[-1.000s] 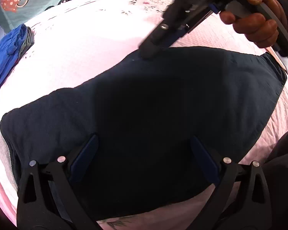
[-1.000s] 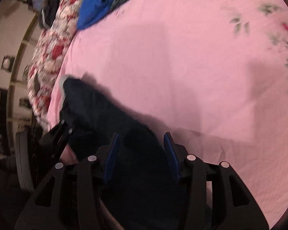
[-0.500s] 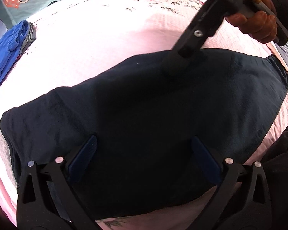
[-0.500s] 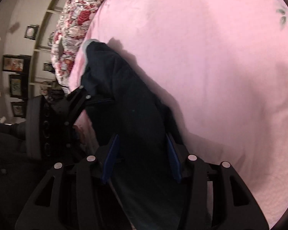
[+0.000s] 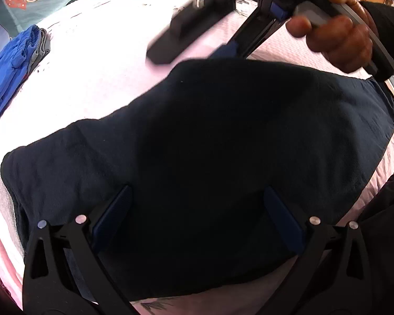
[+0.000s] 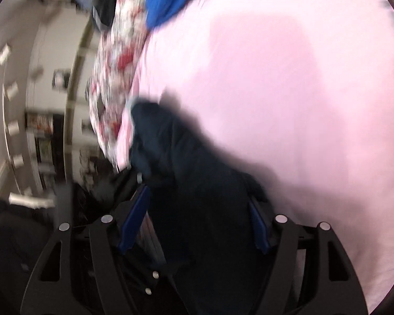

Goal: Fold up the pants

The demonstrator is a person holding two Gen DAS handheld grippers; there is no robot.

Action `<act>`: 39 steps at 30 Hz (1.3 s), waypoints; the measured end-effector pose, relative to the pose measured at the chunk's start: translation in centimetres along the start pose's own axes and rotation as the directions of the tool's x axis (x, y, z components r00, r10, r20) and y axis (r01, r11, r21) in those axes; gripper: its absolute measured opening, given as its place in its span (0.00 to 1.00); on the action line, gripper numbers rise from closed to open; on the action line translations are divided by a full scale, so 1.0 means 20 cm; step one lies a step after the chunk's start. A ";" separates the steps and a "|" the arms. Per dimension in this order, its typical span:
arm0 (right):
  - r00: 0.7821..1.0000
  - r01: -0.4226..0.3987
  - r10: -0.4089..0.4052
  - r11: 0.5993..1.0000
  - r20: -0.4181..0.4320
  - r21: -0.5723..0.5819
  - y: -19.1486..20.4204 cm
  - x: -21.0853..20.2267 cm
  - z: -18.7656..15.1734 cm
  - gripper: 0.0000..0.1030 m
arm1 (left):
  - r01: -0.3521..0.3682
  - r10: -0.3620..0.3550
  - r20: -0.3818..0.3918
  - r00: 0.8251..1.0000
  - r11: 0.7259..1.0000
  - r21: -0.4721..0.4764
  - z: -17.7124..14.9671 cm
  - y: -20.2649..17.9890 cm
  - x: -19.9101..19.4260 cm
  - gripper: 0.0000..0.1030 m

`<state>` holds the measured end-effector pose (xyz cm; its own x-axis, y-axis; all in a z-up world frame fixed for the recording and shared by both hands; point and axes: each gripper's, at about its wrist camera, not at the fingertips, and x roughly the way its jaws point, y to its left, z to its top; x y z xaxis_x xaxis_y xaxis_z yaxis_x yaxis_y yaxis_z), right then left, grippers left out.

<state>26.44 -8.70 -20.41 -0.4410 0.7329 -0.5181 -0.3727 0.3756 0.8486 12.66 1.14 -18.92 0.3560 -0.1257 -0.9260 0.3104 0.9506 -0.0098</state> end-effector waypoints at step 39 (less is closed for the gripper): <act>0.216 0.065 -0.911 0.371 0.350 0.926 -0.12 -0.92 -2.26 0.71 | -0.035 0.037 0.030 0.999 0.999 -0.040 -0.03 -0.05 0.00 0.98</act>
<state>-1.50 -48.79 -17.83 0.5299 0.0148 -0.8479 0.5896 0.7123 0.3809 11.75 0.30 -19.08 0.3934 -0.0994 -0.9140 0.2620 0.9650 0.0078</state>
